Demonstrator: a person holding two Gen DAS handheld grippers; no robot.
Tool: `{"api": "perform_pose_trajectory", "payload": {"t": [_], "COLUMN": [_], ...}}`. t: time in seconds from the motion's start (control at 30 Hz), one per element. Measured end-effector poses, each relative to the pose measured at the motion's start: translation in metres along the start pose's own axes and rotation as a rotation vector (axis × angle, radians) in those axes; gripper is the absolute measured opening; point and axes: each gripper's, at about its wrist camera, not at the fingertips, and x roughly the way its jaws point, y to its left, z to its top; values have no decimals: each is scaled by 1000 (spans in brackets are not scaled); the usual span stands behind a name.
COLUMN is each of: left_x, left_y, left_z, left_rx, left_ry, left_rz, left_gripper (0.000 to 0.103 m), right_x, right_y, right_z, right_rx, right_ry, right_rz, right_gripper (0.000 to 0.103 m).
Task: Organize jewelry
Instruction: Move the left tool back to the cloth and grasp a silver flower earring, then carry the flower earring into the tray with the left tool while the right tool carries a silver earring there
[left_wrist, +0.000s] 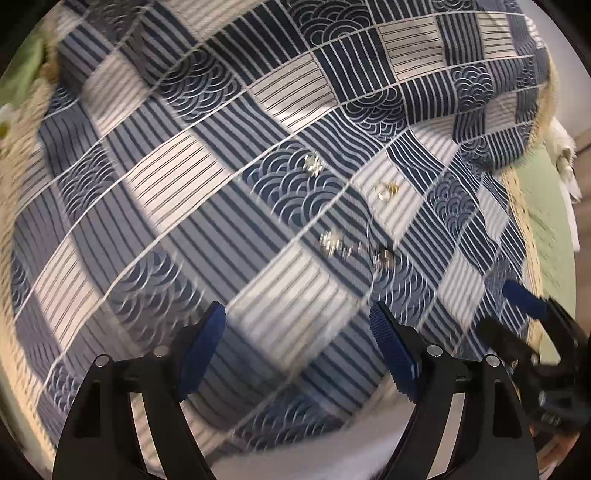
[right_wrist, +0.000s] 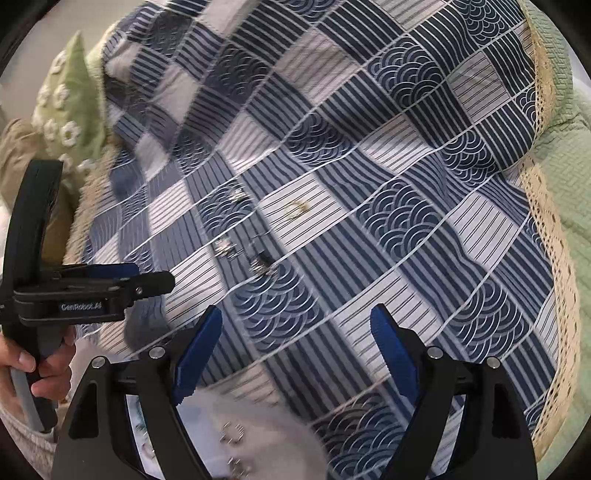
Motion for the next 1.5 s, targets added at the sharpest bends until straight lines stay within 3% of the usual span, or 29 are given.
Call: {"api": "perform_pose_trajectory", "payload": {"t": [0.27, 0.43, 0.53, 0.67, 0.83, 0.93, 1.03, 1.3, 1.43, 1.5], "left_x": [48, 55, 61, 56, 51, 46, 35, 16, 13, 13], "left_y": [-10, -28, -31, -26, -12, -5, 10, 52, 62, 68], "left_z": [35, 41, 39, 37, 35, 33, 31, 25, 26, 27], "left_rx": [5, 63, 70, 53, 17, 0, -17, -66, -96, -99], "left_ry": [65, 47, 40, 25, 26, 30, 29, 27, 25, 23], "left_rz": [35, 70, 139, 182, 128, 129, 119, 119, 100, 93], "left_gripper": [72, 69, 53, 19, 17, 17, 17, 17, 17, 17], "right_x": [19, 27, 27, 26, 34, 48, 58, 92, 104, 104], "right_y": [-15, -18, -17, -17, -13, -1, 11, 51, 56, 57], "right_z": [11, 13, 12, 14, 24, 35, 39, 39, 42, 42], "right_rx": [4, 7, 1, 5, 16, -17, -52, -188, -206, -204], "right_ry": [24, 42, 43, 31, 28, 74, 125, 195, 226, 233], "right_rz": [-12, -13, -18, -22, 10, 49, 74, 19, 14, 43], "right_gripper": [81, 81, 81, 81, 81, 80, 65, 50, 38, 26]}}
